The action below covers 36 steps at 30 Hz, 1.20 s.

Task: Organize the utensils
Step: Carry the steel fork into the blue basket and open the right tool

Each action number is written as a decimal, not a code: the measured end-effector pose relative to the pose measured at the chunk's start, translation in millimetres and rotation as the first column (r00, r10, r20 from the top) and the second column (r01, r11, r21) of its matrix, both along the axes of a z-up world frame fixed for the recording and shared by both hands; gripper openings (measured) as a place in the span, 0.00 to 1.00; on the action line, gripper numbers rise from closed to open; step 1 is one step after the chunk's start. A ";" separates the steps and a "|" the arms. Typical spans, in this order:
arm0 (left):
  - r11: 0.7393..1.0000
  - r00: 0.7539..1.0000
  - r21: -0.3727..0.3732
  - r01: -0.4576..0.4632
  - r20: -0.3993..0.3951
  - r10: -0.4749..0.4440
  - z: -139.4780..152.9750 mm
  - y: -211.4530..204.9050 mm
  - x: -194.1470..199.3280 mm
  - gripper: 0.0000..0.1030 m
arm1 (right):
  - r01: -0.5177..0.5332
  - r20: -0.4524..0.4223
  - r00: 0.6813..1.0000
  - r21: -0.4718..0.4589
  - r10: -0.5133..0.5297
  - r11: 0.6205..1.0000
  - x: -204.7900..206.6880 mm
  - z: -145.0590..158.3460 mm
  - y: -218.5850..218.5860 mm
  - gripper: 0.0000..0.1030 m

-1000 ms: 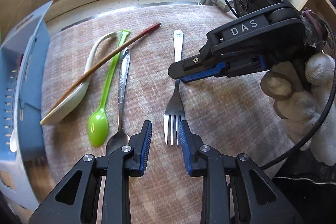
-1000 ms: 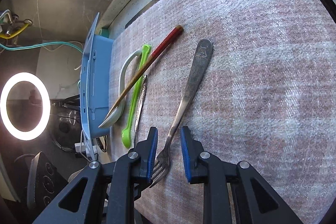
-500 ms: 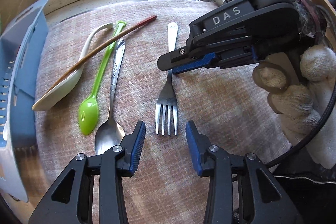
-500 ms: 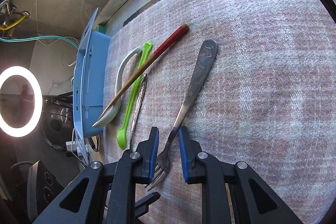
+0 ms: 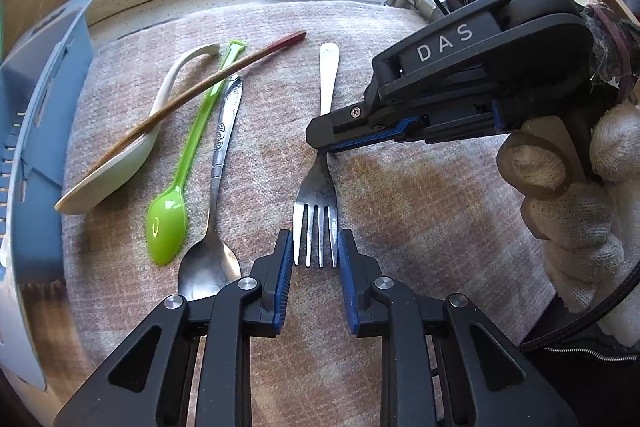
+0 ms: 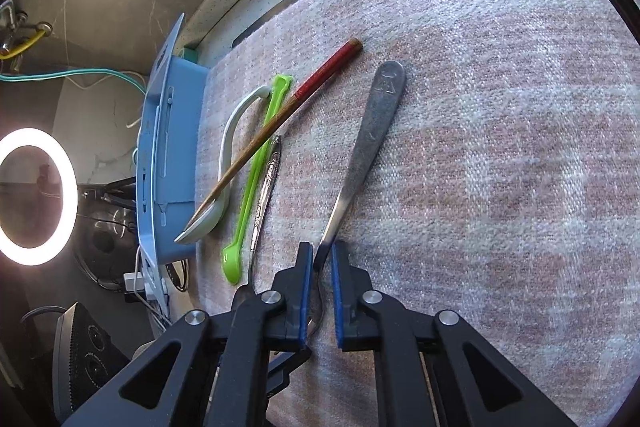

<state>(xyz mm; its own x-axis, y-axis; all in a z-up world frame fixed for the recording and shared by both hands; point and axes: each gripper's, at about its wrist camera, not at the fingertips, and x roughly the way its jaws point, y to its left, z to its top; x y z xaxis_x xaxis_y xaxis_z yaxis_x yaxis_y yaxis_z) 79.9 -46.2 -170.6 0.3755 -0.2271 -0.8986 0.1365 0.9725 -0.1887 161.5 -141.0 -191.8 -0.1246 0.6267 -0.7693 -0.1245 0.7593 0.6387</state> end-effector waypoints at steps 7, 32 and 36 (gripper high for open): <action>1.000 1.000 -0.001 -0.001 0.026 0.001 9.4 7.8 -14.8 0.20 | 0.015 0.003 1.000 0.020 -0.015 1.000 -3.9 5.3 0.1 0.07; 0.984 0.961 -0.001 -0.180 0.211 0.177 76.6 129.1 -49.7 0.20 | -0.143 0.177 0.977 0.142 0.117 0.979 -4.4 89.4 137.0 0.05; 0.975 0.951 -0.004 -0.223 0.217 0.219 75.6 153.7 -49.3 0.20 | -0.182 0.192 0.969 0.137 0.154 0.974 -4.4 89.6 168.1 0.05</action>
